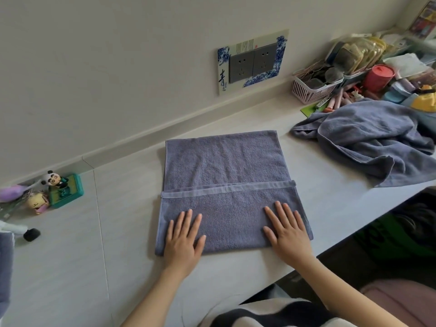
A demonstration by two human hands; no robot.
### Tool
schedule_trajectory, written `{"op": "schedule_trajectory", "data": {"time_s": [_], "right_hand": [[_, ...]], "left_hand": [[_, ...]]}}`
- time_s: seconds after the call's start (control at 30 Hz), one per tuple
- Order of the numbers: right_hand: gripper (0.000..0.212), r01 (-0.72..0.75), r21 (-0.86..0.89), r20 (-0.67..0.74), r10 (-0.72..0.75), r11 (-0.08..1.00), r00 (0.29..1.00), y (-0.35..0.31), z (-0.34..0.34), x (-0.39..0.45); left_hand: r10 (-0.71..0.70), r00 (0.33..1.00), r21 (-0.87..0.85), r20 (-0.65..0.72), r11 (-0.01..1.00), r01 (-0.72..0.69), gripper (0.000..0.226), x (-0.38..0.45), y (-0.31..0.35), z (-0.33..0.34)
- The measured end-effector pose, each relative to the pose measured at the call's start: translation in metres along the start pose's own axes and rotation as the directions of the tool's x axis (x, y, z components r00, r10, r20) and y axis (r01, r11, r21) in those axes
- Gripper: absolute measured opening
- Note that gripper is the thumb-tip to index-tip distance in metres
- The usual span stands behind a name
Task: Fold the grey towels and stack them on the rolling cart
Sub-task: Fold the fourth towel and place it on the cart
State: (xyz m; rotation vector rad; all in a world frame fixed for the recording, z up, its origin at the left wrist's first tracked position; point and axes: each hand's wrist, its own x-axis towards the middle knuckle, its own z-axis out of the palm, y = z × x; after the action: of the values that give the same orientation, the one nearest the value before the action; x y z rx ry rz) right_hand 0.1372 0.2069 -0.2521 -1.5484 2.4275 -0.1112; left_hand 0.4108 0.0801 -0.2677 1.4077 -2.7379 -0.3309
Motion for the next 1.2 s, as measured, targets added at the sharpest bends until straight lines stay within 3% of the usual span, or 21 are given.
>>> {"op": "schedule_trajectory", "data": {"time_s": [0.1, 0.23, 0.3, 0.57, 0.7, 0.8, 0.9, 1.07, 1.13, 1.2], "right_hand": [[0.059, -0.01, 0.036, -0.007, 0.01, 0.999, 1.0, 0.014, -0.005, -0.001], [0.044, 0.235, 0.199, -0.117, -0.215, 0.952, 0.97, 0.018, -0.007, -0.009], [0.04, 0.275, 0.264, -0.174, -0.235, 0.924, 0.956, 0.014, -0.004, -0.015], [0.028, 0.213, 0.297, -0.228, -0.148, 0.931, 0.962, 0.002, 0.001, -0.012], [0.032, 0.228, 0.253, -0.238, -0.168, 0.94, 0.957, -0.004, -0.005, -0.001], [0.027, 0.208, 0.275, -0.154, -0.171, 0.939, 0.973, -0.008, -0.016, 0.004], [0.014, 0.165, 0.287, 0.033, -0.182, 0.943, 0.983, -0.013, -0.039, 0.007], [0.01, 0.193, 0.174, 0.412, -0.249, 0.966, 0.876, -0.016, -0.094, 0.01], [0.01, 0.226, 0.166, 0.506, -0.28, 0.96, 0.816, -0.021, -0.121, 0.014], [0.009, 0.24, 0.155, 0.531, -0.285, 0.958, 0.798, -0.027, -0.143, 0.025]], "left_hand": [[0.048, 0.999, -0.061, 0.016, 0.997, -0.047, 0.062, -0.005, -0.019, -0.007], [0.103, 0.991, -0.332, -0.089, 0.935, -0.127, 0.06, -0.008, -0.02, -0.015], [0.083, 0.987, -0.41, -0.135, 0.902, -0.132, 0.054, -0.009, -0.014, -0.014], [-0.019, 0.993, -0.42, -0.113, 0.907, -0.03, 0.032, -0.005, -0.002, -0.008], [-0.074, 0.994, -0.367, -0.08, 0.929, 0.04, 0.033, 0.009, 0.002, -0.02], [-0.062, 0.993, -0.34, 0.097, 0.936, 0.092, 0.04, 0.02, 0.004, -0.042], [-0.03, 0.95, -0.393, 0.312, 0.906, 0.158, 0.016, 0.026, 0.008, -0.071], [0.143, 0.746, -0.435, 0.65, 0.876, 0.211, 0.014, 0.031, 0.013, -0.118], [0.201, 0.671, -0.453, 0.714, 0.863, 0.224, 0.014, 0.036, 0.015, -0.138], [0.22, 0.636, -0.443, 0.739, 0.871, 0.213, 0.013, 0.044, 0.015, -0.155]]}}
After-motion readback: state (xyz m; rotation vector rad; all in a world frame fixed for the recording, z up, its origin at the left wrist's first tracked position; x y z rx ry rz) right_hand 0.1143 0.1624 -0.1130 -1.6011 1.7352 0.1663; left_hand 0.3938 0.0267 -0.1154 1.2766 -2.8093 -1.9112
